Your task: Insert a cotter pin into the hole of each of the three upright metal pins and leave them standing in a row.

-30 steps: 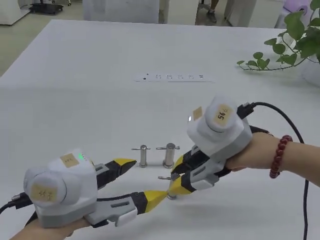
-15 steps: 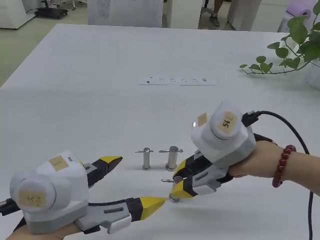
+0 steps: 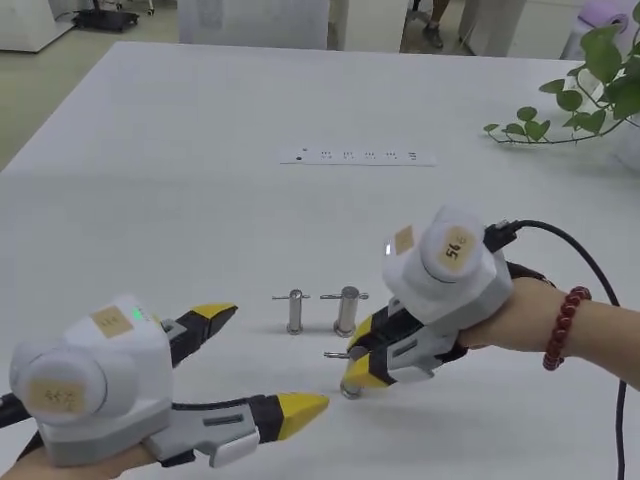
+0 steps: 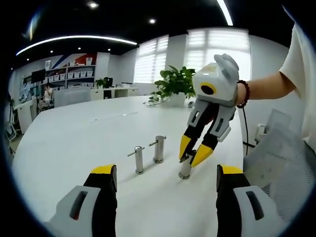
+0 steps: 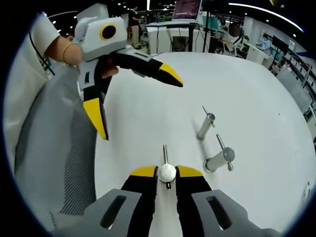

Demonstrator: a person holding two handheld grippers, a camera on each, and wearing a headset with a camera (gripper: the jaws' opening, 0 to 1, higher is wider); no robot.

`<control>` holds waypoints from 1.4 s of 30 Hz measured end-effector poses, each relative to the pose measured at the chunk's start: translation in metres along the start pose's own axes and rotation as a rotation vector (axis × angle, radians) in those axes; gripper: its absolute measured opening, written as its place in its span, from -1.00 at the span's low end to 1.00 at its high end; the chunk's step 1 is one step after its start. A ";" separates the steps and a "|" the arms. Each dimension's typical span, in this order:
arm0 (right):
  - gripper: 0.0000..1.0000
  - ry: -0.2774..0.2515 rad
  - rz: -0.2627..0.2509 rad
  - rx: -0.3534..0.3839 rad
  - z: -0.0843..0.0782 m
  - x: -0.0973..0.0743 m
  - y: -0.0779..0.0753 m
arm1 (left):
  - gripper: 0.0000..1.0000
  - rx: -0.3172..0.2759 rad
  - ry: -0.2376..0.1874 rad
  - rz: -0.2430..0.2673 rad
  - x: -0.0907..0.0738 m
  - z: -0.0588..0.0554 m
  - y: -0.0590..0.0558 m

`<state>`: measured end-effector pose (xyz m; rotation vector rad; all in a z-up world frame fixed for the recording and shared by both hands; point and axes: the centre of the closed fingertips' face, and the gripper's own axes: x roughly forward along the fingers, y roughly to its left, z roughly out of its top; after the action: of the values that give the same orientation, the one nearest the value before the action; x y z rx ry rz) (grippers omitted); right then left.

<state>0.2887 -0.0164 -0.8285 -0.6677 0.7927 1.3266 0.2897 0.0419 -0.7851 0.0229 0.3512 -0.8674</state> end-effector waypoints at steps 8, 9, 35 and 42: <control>-0.70 -0.005 0.002 -0.011 0.001 0.000 0.000 | 0.66 -0.002 0.004 0.009 -0.002 -0.001 0.002; -0.71 -0.005 0.001 -0.014 0.001 0.000 -0.001 | 0.66 -0.002 0.008 0.007 -0.002 -0.002 0.002; -0.73 0.019 -0.001 -0.045 0.000 -0.004 -0.006 | 0.80 0.021 0.002 0.024 -0.006 0.002 0.007; -0.73 0.032 -0.006 -0.046 -0.003 -0.010 -0.015 | 0.99 0.022 -0.009 0.032 -0.007 0.004 0.007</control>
<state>0.3021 -0.0269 -0.8221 -0.7285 0.7872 1.3346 0.2923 0.0512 -0.7805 0.0450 0.3324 -0.8392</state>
